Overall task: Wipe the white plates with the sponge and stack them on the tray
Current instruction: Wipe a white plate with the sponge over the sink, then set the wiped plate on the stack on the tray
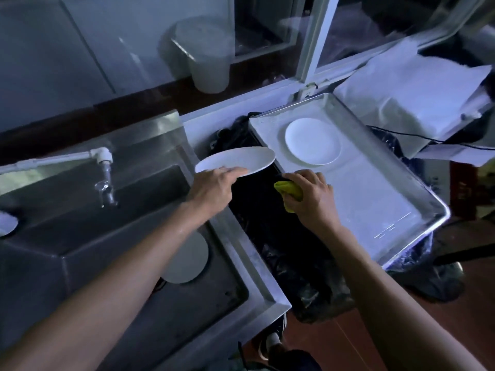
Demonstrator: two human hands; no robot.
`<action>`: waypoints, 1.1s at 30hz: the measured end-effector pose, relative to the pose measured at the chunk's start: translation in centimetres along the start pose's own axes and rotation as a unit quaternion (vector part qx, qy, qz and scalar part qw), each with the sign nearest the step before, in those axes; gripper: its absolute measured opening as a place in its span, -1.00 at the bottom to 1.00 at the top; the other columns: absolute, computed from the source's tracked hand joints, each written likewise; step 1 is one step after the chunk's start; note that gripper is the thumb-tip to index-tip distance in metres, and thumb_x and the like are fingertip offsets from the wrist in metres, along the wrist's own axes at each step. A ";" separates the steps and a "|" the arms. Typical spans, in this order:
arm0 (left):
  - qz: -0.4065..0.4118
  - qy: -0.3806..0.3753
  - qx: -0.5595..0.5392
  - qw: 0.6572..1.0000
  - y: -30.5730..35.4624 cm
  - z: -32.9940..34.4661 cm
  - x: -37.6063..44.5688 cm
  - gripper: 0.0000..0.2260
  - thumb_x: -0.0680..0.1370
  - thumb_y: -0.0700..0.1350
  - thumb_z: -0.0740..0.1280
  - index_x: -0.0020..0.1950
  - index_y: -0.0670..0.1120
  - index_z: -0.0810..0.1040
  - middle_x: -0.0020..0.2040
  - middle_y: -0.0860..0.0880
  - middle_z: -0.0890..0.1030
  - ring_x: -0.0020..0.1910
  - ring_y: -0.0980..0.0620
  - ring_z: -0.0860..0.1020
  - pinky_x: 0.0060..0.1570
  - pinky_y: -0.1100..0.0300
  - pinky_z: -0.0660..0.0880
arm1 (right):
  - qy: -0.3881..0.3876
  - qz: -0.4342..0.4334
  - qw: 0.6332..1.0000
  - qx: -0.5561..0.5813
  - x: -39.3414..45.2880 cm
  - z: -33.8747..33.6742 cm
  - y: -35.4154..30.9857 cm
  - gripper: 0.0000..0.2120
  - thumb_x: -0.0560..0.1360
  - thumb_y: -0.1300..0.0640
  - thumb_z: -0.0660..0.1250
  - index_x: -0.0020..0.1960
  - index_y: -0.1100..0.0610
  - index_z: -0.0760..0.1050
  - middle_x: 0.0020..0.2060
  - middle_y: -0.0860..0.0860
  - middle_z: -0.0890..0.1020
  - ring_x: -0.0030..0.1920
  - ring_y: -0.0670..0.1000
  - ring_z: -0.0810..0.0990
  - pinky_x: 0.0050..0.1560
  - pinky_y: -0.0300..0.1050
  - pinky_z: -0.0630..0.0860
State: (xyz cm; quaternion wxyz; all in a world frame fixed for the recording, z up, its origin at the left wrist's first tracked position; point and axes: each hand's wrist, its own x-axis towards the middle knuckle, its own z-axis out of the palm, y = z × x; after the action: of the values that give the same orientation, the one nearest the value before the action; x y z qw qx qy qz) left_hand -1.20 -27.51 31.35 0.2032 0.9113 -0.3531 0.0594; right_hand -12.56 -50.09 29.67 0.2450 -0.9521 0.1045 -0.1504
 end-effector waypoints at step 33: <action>0.067 -0.147 0.124 0.979 11.5 21.2 22.9 -0.45 0.57 -0.35 0.24 0.55 -0.03 0.38 0.54 -0.08 0.41 0.52 -0.17 0.34 0.41 -0.25 0.28 | -0.029 0.108 0.993 0.026 6.7 -2.9 21.5 -0.59 0.45 0.00 0.44 0.28 -0.19 0.53 0.13 -0.15 0.54 0.07 0.02 0.44 0.03 0.08 0.38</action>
State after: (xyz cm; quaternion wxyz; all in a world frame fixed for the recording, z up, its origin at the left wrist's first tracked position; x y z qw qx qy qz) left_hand 7.44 -58.11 21.57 0.0304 0.9026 -0.4289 -0.0184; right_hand -10.02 -71.60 22.98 0.2872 -0.9326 0.1954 -0.0979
